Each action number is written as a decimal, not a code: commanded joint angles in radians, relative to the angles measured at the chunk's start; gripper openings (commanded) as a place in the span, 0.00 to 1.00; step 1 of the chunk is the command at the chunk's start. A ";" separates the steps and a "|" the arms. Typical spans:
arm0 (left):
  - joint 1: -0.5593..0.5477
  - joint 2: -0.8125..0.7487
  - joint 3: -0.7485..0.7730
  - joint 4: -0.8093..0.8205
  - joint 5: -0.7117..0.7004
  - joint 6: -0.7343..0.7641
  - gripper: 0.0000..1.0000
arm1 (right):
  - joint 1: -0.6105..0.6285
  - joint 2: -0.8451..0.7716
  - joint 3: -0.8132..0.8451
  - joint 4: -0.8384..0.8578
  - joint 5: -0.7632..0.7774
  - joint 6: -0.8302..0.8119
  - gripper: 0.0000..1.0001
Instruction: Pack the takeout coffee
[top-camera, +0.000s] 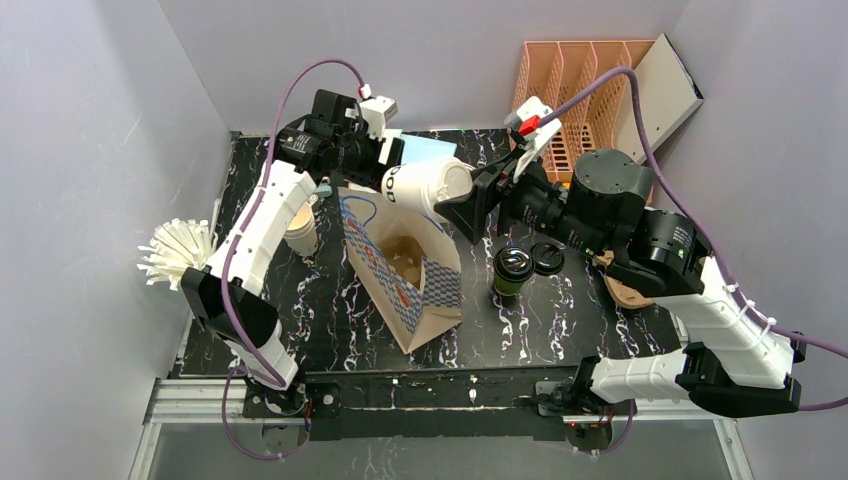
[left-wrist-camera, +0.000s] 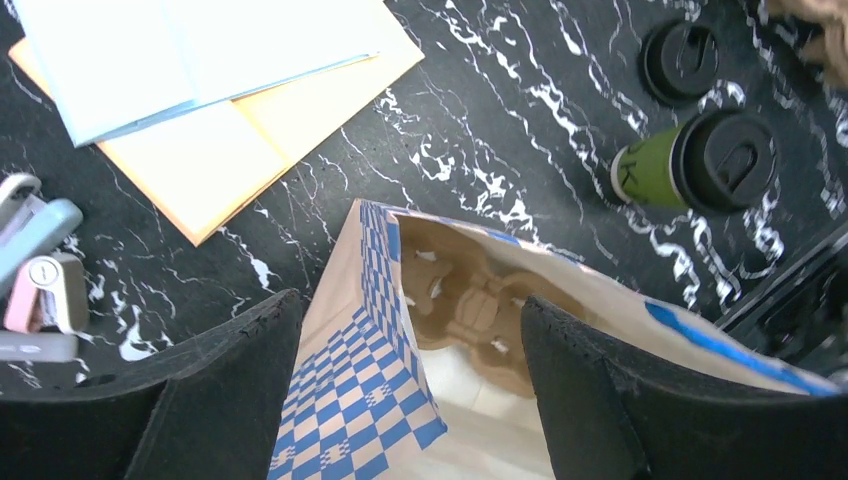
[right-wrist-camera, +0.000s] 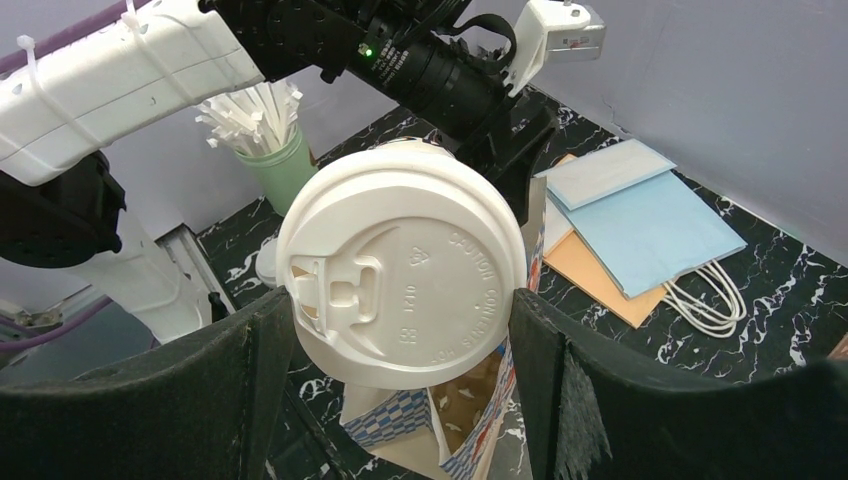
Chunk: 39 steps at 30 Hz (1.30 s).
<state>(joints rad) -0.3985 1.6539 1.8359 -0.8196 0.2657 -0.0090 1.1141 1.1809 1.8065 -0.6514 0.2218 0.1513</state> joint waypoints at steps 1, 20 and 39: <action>0.003 0.022 0.070 -0.151 0.101 0.232 0.77 | -0.001 -0.004 0.053 0.008 0.009 -0.007 0.44; 0.001 -0.129 -0.143 -0.007 -0.166 0.265 0.13 | 0.000 0.023 0.080 -0.018 -0.010 -0.005 0.44; -0.040 -0.246 -0.102 -0.007 -0.058 0.024 0.00 | 0.000 0.022 -0.196 0.043 -0.011 -0.086 0.37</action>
<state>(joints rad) -0.4240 1.4841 1.7542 -0.8402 0.1673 0.0528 1.1137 1.2209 1.6829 -0.6827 0.1299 0.1173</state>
